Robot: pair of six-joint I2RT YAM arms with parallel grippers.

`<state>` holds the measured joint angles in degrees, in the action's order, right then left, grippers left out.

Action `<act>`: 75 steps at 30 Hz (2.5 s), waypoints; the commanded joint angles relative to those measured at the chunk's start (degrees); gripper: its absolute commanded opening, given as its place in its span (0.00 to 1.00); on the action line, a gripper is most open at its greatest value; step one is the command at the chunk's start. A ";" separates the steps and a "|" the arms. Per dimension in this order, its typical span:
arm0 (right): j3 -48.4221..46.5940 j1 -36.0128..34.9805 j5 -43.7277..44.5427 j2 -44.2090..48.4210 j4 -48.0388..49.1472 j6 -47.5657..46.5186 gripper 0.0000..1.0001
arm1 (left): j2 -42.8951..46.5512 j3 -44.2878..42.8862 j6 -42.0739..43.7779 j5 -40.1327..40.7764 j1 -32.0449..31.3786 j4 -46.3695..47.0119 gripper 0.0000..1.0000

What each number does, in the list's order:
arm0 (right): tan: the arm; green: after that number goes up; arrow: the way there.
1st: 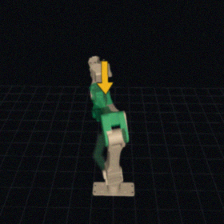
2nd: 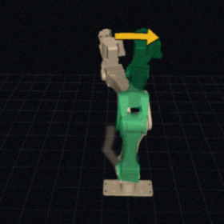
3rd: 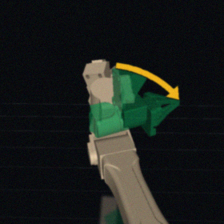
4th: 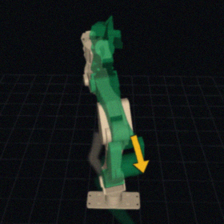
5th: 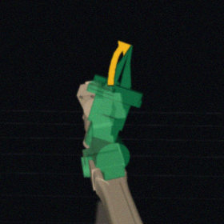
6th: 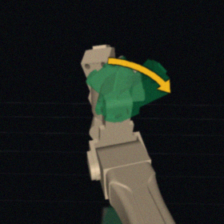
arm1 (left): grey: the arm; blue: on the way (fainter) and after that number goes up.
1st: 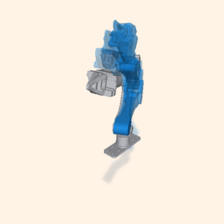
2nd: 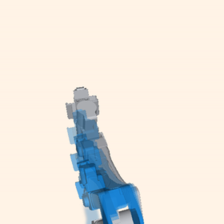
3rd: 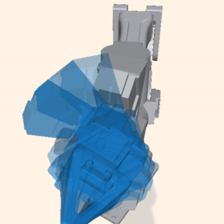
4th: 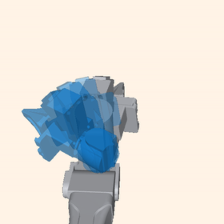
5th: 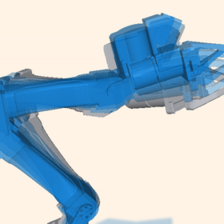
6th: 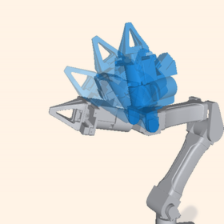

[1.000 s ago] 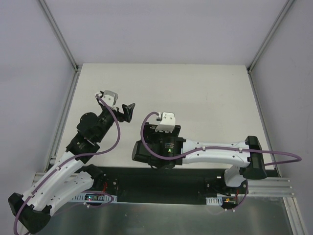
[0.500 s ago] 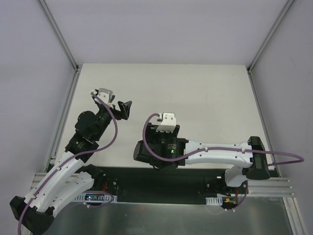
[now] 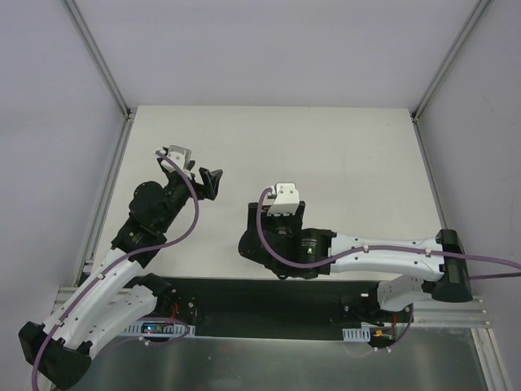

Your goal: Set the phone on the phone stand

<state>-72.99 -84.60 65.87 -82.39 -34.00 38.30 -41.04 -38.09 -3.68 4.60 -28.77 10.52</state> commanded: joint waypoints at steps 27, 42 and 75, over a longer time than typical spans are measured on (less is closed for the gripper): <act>19.55 65.85 10.61 43.88 -36.69 9.36 0.01 | -0.27 -2.26 -2.56 -1.70 0.39 1.25 0.79; 24.30 91.25 -5.83 44.96 -9.42 -12.56 0.00 | -0.80 -2.43 -2.65 -2.23 0.39 1.17 0.80; 28.08 95.94 -18.84 50.48 -0.80 -23.71 0.97 | -1.59 -2.52 -3.26 -3.37 0.47 1.17 0.79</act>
<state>-43.66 11.68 52.34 -32.40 -32.88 17.21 -42.72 -38.20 -5.85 2.98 -28.77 10.07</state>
